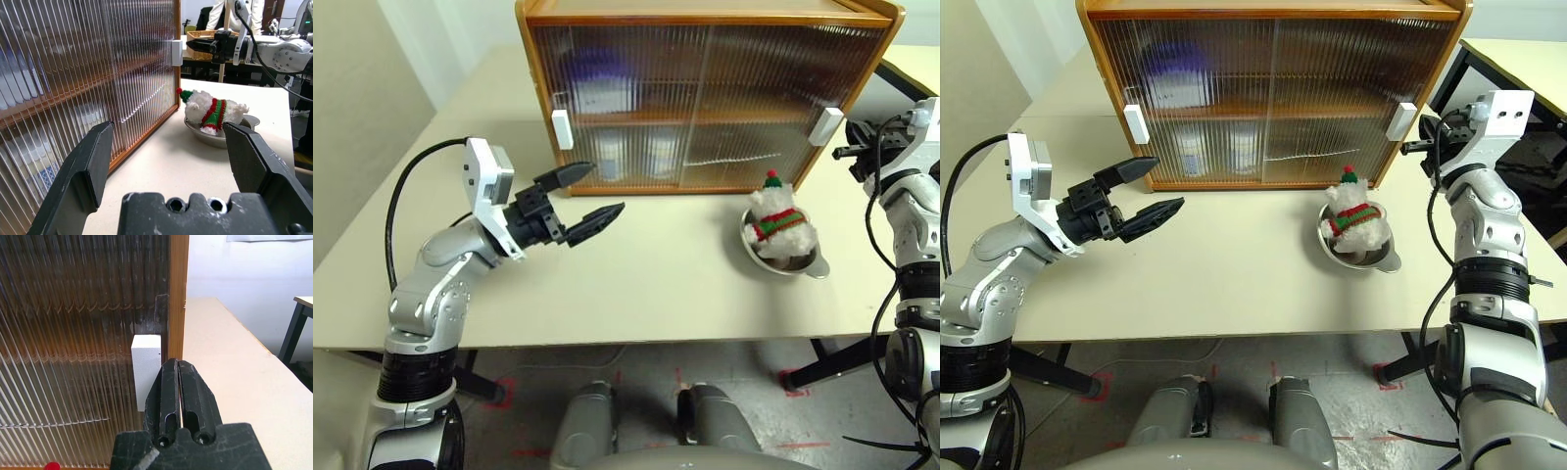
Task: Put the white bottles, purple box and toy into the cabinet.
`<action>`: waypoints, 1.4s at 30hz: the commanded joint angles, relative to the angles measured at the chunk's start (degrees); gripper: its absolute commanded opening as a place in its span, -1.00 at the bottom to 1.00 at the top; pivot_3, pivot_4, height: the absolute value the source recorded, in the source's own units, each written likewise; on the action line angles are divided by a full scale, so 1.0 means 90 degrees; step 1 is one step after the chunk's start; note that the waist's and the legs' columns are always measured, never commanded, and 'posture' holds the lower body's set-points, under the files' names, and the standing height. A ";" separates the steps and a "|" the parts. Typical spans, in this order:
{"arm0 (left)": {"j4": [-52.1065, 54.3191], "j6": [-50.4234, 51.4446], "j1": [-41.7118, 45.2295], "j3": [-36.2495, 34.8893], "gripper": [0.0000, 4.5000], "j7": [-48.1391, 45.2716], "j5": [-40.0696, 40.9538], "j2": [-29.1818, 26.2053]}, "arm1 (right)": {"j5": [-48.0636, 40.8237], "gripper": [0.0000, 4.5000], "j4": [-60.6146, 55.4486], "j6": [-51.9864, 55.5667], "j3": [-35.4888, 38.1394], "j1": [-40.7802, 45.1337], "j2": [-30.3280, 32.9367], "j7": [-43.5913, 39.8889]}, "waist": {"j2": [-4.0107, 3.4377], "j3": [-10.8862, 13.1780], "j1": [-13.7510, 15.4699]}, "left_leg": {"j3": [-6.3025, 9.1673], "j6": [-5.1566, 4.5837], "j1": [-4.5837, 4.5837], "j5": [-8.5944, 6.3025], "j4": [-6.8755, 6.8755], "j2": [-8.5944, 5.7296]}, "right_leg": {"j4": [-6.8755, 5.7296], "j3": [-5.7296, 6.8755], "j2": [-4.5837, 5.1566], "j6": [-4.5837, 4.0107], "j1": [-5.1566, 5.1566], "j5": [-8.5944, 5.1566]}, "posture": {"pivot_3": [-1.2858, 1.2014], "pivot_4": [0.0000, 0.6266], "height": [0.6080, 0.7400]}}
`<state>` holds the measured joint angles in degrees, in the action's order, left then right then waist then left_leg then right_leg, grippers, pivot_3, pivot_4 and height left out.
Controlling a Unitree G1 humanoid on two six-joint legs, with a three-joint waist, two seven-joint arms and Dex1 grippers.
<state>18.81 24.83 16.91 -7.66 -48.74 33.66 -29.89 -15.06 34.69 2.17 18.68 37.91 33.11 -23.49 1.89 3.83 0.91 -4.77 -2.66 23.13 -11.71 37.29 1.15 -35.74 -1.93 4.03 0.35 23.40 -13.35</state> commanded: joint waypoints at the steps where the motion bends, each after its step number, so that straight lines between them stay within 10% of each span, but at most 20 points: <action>1: -0.0035 0.0034 -0.0028 0.0020 1.00 0.0031 0.0098 -0.0002 | 0.0058 -0.99 0.0231 0.0053 -0.0056 0.0115 -0.0012 -0.0001 | 0.0000 0.0000 -0.0001 | -0.0001 0.0000 0.0000 0.0000 0.0000 0.0000 | 0.0000 0.0000 0.0000 0.0000 0.0000 0.0000 | 0.14 -0.94 1.00; 42: -0.0167 -0.0188 -0.0327 -0.0016 1.00 -0.0105 0.0138 -0.0010 | 0.0208 -0.99 0.0740 -0.0233 -0.0186 0.0251 0.0031 -0.0295 | 0.0000 0.0000 -0.0001 | -0.0016 0.0001 -0.0001 -0.0001 -0.0004 0.0006 | 0.0002 -0.0005 0.0000 -0.0002 0.0006 0.0001 | 0.14 -0.94 1.00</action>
<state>17.25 23.03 14.59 -7.88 -49.36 34.26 -29.51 -13.54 40.49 1.00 16.88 39.76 32.89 -25.89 1.89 3.83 0.91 -4.92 -2.65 23.12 -11.72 37.25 1.21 -35.71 -1.97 4.03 0.33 23.45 -13.34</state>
